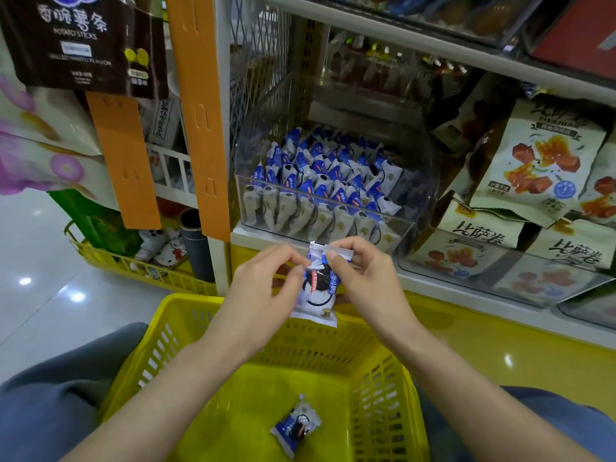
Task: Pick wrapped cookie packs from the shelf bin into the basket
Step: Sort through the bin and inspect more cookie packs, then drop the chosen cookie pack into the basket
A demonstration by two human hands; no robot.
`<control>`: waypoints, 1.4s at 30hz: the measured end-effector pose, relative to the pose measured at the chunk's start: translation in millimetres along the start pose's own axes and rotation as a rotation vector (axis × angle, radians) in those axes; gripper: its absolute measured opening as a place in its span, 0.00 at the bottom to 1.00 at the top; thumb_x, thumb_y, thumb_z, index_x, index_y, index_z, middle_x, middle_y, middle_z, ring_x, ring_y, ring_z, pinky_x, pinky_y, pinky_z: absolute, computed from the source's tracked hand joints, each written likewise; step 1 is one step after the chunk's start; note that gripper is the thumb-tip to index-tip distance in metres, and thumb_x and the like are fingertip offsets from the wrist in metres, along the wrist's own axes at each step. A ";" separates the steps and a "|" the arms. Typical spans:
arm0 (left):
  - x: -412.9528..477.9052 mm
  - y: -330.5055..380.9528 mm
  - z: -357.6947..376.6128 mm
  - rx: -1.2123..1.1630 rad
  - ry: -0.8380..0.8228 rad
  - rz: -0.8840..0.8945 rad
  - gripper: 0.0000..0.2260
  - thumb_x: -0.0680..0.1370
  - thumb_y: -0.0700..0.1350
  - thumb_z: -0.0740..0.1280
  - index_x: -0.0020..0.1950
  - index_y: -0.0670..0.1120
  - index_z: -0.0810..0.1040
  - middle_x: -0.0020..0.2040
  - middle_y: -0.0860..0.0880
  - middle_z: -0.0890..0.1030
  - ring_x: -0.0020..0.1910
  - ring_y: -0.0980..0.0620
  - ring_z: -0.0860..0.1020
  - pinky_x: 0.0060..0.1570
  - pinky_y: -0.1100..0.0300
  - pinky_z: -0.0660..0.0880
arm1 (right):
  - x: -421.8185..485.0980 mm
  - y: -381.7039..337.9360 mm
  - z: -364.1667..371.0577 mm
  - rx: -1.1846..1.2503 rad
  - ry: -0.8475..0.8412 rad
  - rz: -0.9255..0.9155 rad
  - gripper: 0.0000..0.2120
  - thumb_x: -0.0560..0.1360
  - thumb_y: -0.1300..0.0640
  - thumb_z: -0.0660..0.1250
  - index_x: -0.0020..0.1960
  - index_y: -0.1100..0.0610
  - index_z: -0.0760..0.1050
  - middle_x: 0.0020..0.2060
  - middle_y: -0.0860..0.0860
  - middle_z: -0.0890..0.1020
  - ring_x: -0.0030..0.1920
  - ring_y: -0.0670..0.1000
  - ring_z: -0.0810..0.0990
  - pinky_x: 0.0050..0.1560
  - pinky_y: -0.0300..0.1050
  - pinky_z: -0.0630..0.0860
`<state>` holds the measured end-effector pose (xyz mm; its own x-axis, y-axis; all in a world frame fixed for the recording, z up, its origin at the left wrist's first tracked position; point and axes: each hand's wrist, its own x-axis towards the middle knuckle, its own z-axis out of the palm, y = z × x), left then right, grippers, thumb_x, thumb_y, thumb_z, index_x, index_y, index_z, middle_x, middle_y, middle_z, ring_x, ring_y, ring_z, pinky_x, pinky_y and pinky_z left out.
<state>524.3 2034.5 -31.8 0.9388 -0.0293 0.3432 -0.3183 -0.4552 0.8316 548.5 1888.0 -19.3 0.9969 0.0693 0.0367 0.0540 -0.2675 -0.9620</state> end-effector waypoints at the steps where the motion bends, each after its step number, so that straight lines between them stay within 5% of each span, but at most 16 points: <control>1: -0.3 1.0 1.8 -0.089 -0.017 -0.077 0.05 0.77 0.41 0.64 0.42 0.46 0.77 0.40 0.53 0.80 0.39 0.61 0.77 0.36 0.73 0.70 | -0.6 0.5 0.0 -0.004 0.000 -0.018 0.05 0.77 0.59 0.63 0.44 0.52 0.75 0.38 0.52 0.82 0.35 0.52 0.82 0.29 0.48 0.80; 6: 1.5 -3.4 8.5 -0.278 -0.001 -0.272 0.06 0.75 0.41 0.67 0.38 0.44 0.75 0.32 0.53 0.79 0.30 0.63 0.75 0.33 0.71 0.70 | -6.1 6.4 1.5 -0.062 -0.029 -0.049 0.04 0.76 0.53 0.65 0.42 0.49 0.74 0.33 0.50 0.81 0.34 0.52 0.81 0.29 0.49 0.78; 11: -0.1 -8.4 15.7 -0.473 -0.085 -0.503 0.04 0.76 0.44 0.66 0.49 0.47 0.74 0.42 0.51 0.81 0.37 0.61 0.80 0.30 0.71 0.72 | -8.1 13.0 -0.3 -0.097 0.034 -0.044 0.06 0.75 0.52 0.65 0.40 0.48 0.73 0.35 0.54 0.83 0.37 0.57 0.83 0.33 0.61 0.78; 14: -6.5 -7.4 19.7 -0.520 -0.213 -0.568 0.06 0.78 0.48 0.63 0.48 0.47 0.77 0.42 0.51 0.83 0.38 0.60 0.81 0.33 0.70 0.74 | -10.4 18.2 -1.5 -0.117 0.068 -0.037 0.06 0.76 0.52 0.64 0.40 0.49 0.73 0.35 0.54 0.83 0.36 0.57 0.82 0.34 0.62 0.78; 17: -11.9 -6.8 24.9 -0.546 -0.273 -0.573 0.07 0.78 0.47 0.62 0.49 0.46 0.77 0.43 0.49 0.83 0.41 0.56 0.82 0.41 0.61 0.78 | -12.4 24.9 -4.2 -0.134 0.092 -0.028 0.07 0.76 0.52 0.65 0.39 0.48 0.73 0.34 0.55 0.82 0.37 0.61 0.81 0.37 0.63 0.77; 20: -18.9 -6.4 33.8 -0.561 -0.304 -0.592 0.09 0.77 0.44 0.64 0.56 0.45 0.75 0.52 0.43 0.82 0.49 0.48 0.81 0.43 0.51 0.80 | -17.2 36.5 -8.5 -0.112 0.098 0.000 0.07 0.76 0.53 0.65 0.39 0.49 0.74 0.34 0.50 0.82 0.36 0.52 0.82 0.38 0.57 0.79; 30: -61.7 -52.8 92.8 -0.449 -0.291 -0.728 0.09 0.74 0.40 0.69 0.53 0.46 0.74 0.51 0.39 0.79 0.40 0.53 0.79 0.30 0.63 0.77 | -54.3 112.6 -18.8 -0.010 0.000 0.228 0.06 0.79 0.57 0.60 0.45 0.54 0.75 0.41 0.50 0.81 0.40 0.46 0.80 0.39 0.43 0.79; 33: -74.5 -80.6 112.0 -0.334 -0.279 -0.779 0.10 0.74 0.42 0.70 0.52 0.47 0.72 0.46 0.45 0.78 0.42 0.50 0.76 0.36 0.60 0.72 | -56.0 142.4 -37.6 -0.450 0.092 0.135 0.07 0.78 0.56 0.61 0.54 0.56 0.74 0.48 0.49 0.79 0.51 0.50 0.77 0.50 0.37 0.69; 37: -90.7 -123.1 129.4 -0.202 -0.312 -0.882 0.13 0.74 0.41 0.69 0.56 0.42 0.71 0.47 0.42 0.76 0.44 0.46 0.74 0.35 0.59 0.69 | -47.4 178.5 -67.2 -0.848 0.189 0.181 0.18 0.79 0.56 0.59 0.65 0.64 0.68 0.59 0.61 0.73 0.59 0.60 0.70 0.59 0.47 0.62; 42: -111.5 -169.6 142.8 -0.063 -0.329 -0.971 0.15 0.74 0.39 0.69 0.58 0.36 0.71 0.48 0.39 0.76 0.44 0.46 0.74 0.36 0.58 0.69 | -54.3 208.1 -68.3 -0.500 0.237 0.312 0.15 0.81 0.55 0.54 0.62 0.61 0.70 0.53 0.58 0.78 0.53 0.57 0.76 0.52 0.47 0.70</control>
<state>492.5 1987.9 -273.5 0.7814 0.0796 -0.6190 0.6006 -0.3654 0.7112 509.5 1762.9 -203.0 0.9524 -0.2839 -0.1106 -0.2781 -0.6613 -0.6967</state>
